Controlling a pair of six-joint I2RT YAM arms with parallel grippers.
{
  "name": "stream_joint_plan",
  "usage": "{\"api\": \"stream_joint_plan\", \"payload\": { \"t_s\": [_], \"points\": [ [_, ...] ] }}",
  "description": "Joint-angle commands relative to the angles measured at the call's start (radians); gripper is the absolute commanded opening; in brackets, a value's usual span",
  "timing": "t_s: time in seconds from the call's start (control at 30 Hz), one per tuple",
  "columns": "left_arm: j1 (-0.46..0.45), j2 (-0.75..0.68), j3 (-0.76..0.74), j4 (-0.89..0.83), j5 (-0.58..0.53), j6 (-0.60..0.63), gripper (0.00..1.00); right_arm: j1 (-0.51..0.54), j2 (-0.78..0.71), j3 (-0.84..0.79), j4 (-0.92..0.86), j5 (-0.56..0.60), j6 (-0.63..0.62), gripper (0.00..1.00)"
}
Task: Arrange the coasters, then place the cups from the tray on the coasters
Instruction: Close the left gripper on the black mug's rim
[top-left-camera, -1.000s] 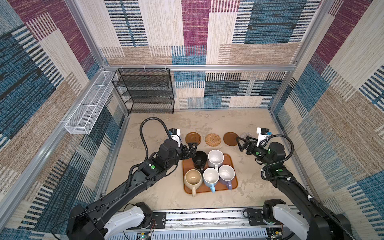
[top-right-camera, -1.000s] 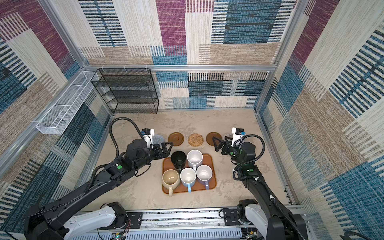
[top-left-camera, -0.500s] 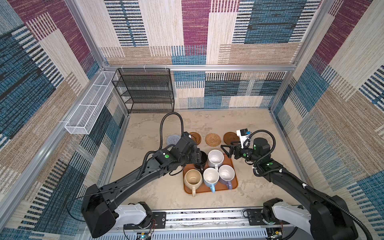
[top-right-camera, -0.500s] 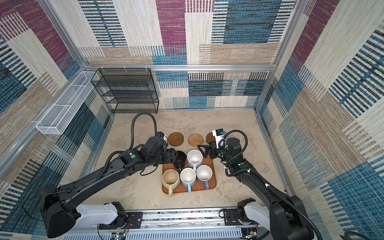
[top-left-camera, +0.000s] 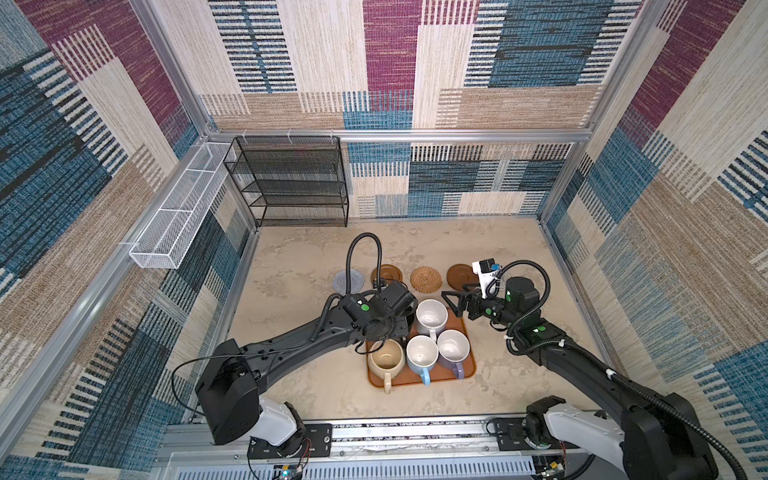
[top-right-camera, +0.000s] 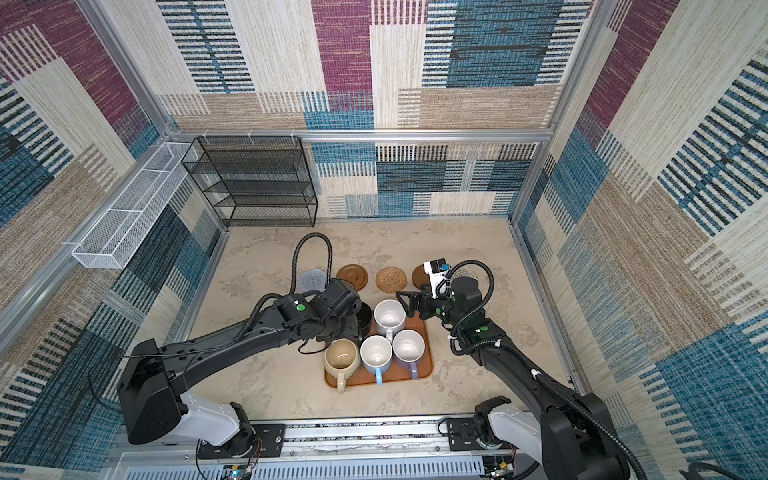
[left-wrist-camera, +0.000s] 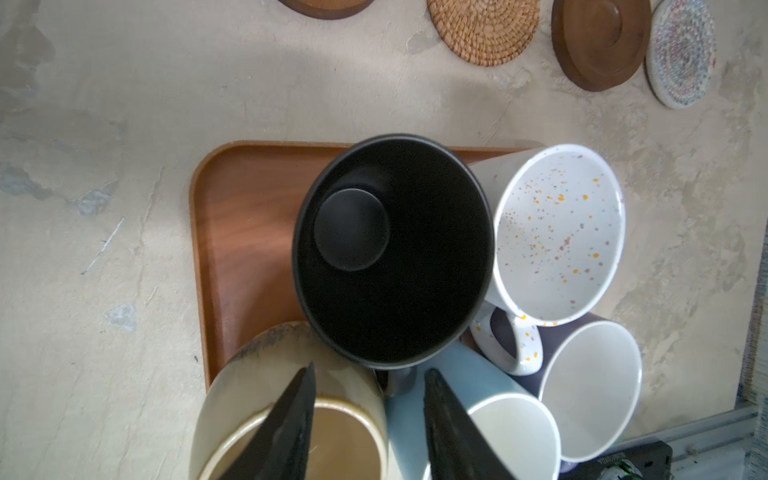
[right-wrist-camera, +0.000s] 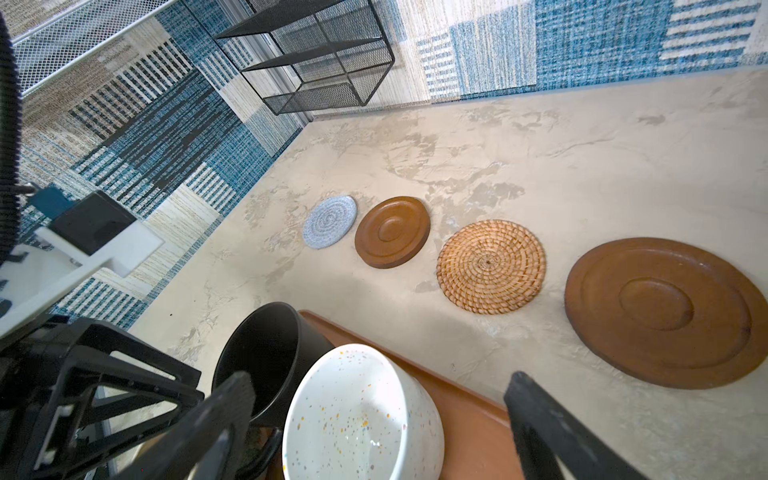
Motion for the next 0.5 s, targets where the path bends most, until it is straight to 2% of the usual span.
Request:
{"api": "stream_joint_plan", "payload": {
  "t_s": [0.0, 0.27, 0.47],
  "points": [
    [-0.011, 0.015, 0.014, -0.016, -0.007, -0.028, 0.45, 0.0, -0.008, -0.004, 0.012, 0.036, -0.008, 0.97],
    [-0.028, 0.071, 0.031, -0.016, -0.023, -0.051, 0.37, 0.001, -0.012, -0.006, 0.009, 0.075, -0.003, 0.97],
    [-0.038, 0.111, 0.059, -0.022, -0.031, -0.048, 0.37, 0.0, -0.016, -0.01, 0.014, 0.082, 0.0, 0.97]
  ]
}}
